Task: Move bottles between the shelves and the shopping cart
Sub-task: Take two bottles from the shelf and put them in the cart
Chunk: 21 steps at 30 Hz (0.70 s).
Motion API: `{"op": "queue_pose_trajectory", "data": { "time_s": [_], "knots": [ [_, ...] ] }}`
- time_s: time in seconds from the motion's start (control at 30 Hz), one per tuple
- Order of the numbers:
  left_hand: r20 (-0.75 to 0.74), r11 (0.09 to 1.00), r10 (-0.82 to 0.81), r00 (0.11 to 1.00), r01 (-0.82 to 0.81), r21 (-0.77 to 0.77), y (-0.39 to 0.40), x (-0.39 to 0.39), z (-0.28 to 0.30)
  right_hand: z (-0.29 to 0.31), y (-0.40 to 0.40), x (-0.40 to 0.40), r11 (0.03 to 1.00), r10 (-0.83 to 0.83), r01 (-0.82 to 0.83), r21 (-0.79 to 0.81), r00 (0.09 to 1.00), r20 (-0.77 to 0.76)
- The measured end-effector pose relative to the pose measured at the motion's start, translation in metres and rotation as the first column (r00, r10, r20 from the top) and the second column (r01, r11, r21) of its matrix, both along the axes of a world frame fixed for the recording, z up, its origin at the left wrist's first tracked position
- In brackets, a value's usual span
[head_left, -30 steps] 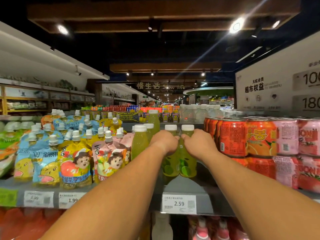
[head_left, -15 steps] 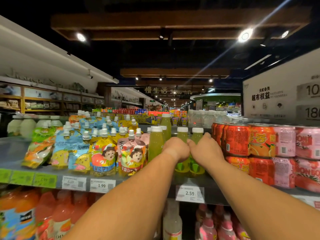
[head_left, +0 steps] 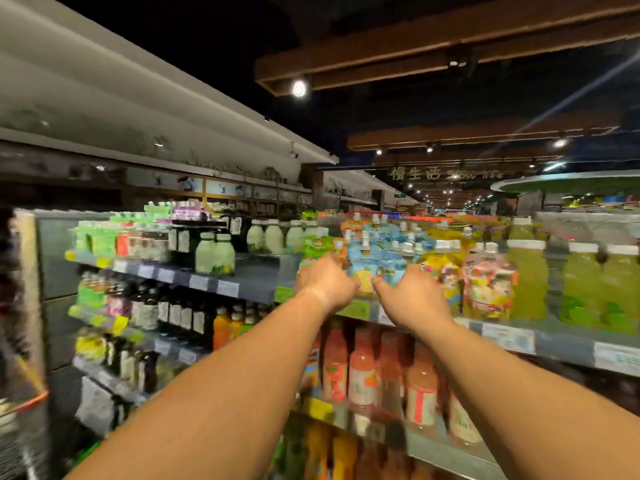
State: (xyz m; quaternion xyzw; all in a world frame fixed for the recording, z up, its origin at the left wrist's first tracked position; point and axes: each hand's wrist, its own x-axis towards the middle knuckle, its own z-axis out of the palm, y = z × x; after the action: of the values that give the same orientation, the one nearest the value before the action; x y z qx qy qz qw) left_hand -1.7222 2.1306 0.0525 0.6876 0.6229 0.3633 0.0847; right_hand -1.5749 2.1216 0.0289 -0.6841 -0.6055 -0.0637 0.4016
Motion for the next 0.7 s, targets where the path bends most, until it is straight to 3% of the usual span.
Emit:
{"op": "queue_pose_trajectory", "data": {
  "time_s": [0.2,0.33,0.57,0.7],
  "knots": [
    [-0.029,0.959,0.261,0.965,-0.263,-0.107,-0.028,-0.221,-0.032,-0.033,0.015,-0.202,0.944,0.305,-0.301,-0.133,0.952,0.009],
    [-0.012,0.882,0.449,0.893,-0.446,-0.153,-0.049,-0.346,-0.062,-0.059,0.024,-0.327,0.850,0.488,-0.487,-0.203,0.871,-0.047],
    [-0.019,0.696,0.690,0.723,-0.671,-0.254,-0.065,-0.510,-0.122,-0.119,0.049,-0.518,0.642,0.717,-0.718,-0.269,0.686,-0.119],
    [0.012,0.632,0.751,0.660,-0.714,-0.300,-0.037,-0.580,-0.152,-0.147,0.086,-0.604,0.542,0.779,-0.787,-0.297,0.602,-0.173]
  ]
}}
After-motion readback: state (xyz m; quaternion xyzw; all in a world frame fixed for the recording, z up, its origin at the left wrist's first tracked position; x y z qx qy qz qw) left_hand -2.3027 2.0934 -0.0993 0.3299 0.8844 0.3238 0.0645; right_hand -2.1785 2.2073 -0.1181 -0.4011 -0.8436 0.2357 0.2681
